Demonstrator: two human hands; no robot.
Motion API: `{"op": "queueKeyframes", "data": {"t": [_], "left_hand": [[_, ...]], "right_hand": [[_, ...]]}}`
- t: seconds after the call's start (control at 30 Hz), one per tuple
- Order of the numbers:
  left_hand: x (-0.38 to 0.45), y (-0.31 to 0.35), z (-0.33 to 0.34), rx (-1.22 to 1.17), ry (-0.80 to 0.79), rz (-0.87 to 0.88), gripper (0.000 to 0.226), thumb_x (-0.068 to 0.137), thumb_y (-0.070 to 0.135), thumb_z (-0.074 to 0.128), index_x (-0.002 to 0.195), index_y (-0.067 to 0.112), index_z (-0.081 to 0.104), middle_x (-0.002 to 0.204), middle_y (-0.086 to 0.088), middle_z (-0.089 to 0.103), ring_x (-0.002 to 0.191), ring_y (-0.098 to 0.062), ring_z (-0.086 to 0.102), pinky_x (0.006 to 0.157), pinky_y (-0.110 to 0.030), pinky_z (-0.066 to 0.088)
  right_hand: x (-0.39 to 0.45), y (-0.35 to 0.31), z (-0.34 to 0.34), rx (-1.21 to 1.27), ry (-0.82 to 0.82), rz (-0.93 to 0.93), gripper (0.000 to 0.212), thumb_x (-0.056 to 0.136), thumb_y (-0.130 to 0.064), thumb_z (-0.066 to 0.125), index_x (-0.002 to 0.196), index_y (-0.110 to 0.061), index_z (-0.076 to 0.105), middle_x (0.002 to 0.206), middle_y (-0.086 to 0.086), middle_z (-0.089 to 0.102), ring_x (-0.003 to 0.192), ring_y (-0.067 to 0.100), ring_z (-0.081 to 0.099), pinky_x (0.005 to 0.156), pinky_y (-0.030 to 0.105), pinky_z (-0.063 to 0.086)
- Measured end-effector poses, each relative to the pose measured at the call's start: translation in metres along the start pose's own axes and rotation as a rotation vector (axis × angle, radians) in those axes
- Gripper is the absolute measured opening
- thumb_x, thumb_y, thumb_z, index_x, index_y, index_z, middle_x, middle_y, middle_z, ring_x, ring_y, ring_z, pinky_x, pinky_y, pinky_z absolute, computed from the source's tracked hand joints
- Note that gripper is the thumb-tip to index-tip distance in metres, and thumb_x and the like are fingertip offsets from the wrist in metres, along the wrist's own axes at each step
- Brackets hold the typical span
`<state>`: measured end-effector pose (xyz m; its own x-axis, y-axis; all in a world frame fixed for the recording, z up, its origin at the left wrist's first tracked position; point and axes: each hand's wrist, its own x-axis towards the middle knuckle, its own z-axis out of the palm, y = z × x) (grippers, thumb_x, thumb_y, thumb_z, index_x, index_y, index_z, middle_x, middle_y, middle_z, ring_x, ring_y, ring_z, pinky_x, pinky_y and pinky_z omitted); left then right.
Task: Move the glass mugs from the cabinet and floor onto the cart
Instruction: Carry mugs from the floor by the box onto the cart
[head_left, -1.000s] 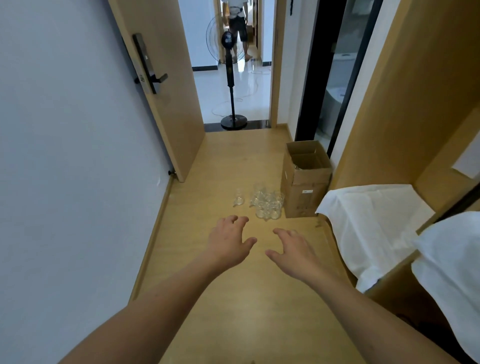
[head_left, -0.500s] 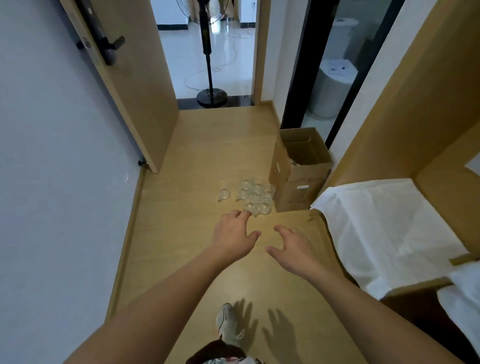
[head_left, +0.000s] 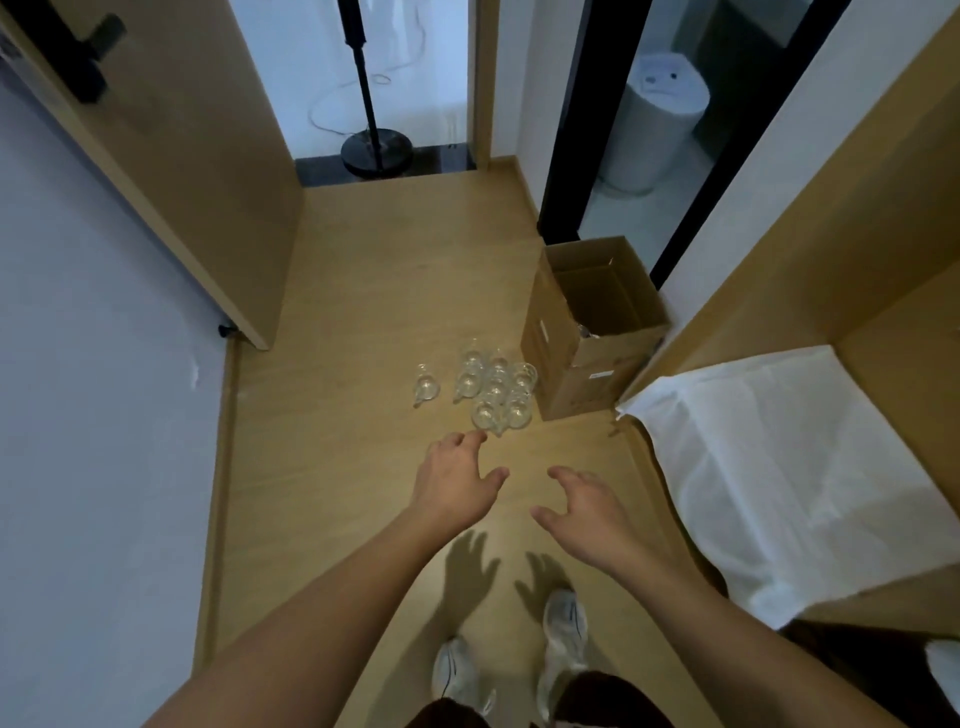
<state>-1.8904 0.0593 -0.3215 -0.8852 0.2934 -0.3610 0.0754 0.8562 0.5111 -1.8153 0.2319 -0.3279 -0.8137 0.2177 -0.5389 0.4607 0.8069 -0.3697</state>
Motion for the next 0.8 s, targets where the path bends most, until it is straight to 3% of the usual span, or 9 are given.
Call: {"op": "queueKeyframes", "data": {"t": [0.53,0.8], "left_hand": [[0.184,0.049,0.034,-0.147,-0.066,-0.327,0.055,0.092,0.047,0.062,0.138,0.018,0.053,0.136,-0.01,0.057,0.125,-0.028,0.051,0.099,-0.029,0.037],[0.277,0.007,0.105,-0.236,-0.137,-0.521,0.052,0.091,0.048,0.064,0.134,0.021,0.056,0.136,-0.008,0.059,0.126,-0.026,0.054,0.098,-0.031,0.04]], "right_hand": [[0.218,0.04,-0.057,0.11,-0.26,0.024,0.055,0.093,-0.039,0.062,0.141,-0.016,0.048,0.137,0.012,0.057,0.125,0.03,0.053,0.098,0.033,0.042],[0.33,0.066,-0.009,0.179,-0.319,0.104,0.057,0.091,-0.043,0.066,0.139,-0.017,0.051,0.134,0.013,0.059,0.121,0.03,0.056,0.097,0.033,0.043]]}}
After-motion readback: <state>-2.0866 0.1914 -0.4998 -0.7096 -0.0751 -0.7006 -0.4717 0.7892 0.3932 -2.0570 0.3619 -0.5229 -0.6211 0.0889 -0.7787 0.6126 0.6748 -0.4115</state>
